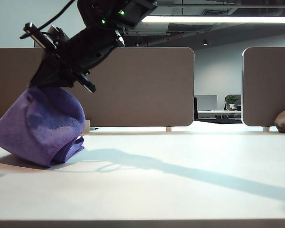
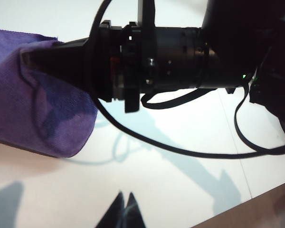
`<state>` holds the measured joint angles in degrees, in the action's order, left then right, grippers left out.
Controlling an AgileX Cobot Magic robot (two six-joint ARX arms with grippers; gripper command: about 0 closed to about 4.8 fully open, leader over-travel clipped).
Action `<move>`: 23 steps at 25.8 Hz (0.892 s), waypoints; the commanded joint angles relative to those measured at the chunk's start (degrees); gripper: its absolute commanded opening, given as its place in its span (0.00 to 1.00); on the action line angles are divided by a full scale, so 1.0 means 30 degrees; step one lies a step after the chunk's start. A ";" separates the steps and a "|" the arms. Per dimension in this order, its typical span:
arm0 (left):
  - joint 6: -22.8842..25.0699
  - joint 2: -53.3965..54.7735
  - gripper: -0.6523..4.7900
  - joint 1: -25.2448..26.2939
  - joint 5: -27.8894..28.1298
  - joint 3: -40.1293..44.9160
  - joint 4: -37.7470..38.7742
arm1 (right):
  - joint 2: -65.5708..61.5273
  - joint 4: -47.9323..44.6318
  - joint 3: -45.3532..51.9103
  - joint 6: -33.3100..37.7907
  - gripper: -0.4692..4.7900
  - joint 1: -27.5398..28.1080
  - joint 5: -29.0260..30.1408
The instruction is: Fold the bottom of the cloth upward, then fold it vertically to form a square shape.
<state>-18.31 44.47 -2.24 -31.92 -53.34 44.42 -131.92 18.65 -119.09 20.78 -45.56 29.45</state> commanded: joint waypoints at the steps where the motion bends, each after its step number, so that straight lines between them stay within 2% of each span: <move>1: -0.0036 -0.0051 0.11 0.0029 -0.0080 -0.0036 -0.0087 | -0.0051 -0.0299 -0.0117 0.0087 0.16 0.0182 -0.0627; 4: -0.0029 -0.0051 0.11 0.0029 -0.0080 -0.0036 -0.0044 | -0.0087 0.0058 -0.0117 0.0087 0.09 0.0291 -0.0648; 6: 0.0146 -0.0051 0.11 0.0029 -0.0066 -0.0036 -0.0051 | -0.0087 0.0503 -0.0117 0.0080 0.10 0.0386 -0.0838; 8: 0.0328 -0.0044 0.11 0.0029 0.0138 -0.0036 -0.0022 | -0.0087 0.0918 -0.0109 0.0080 0.21 0.0423 -0.1144; 9: 0.0561 -0.0044 0.11 0.0029 0.0787 -0.0036 0.0153 | -0.0066 0.1202 -0.0117 0.0080 0.38 0.0466 -0.1355; 12: 0.1326 0.0066 0.11 0.0029 0.2747 -0.0036 0.0874 | 0.0109 0.1945 -0.0124 0.0087 0.39 0.0627 -0.1851; 15: 0.2346 0.1413 0.11 0.0029 0.2863 -0.0036 0.1712 | 0.0852 0.4109 -0.0124 -0.0073 0.39 0.0976 -0.2958; 16: 0.2856 0.2324 0.11 0.0029 0.2856 -0.0036 0.1559 | 0.1260 0.5071 -0.0124 -0.0546 0.39 0.1035 -0.3002; 21: 0.2965 0.5370 0.18 0.0029 0.3082 -0.0036 -0.0393 | 0.2514 0.9355 -0.0124 -0.1523 0.40 0.1370 -0.3140; 23: 0.2973 0.6572 0.18 0.0029 0.3053 -0.0036 -0.1290 | 0.2645 1.0797 -0.0117 -0.1581 0.42 0.1712 -0.2229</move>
<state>-9.80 62.39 -2.24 -22.92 -53.34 43.35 -124.16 46.61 -119.39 16.60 -41.17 20.84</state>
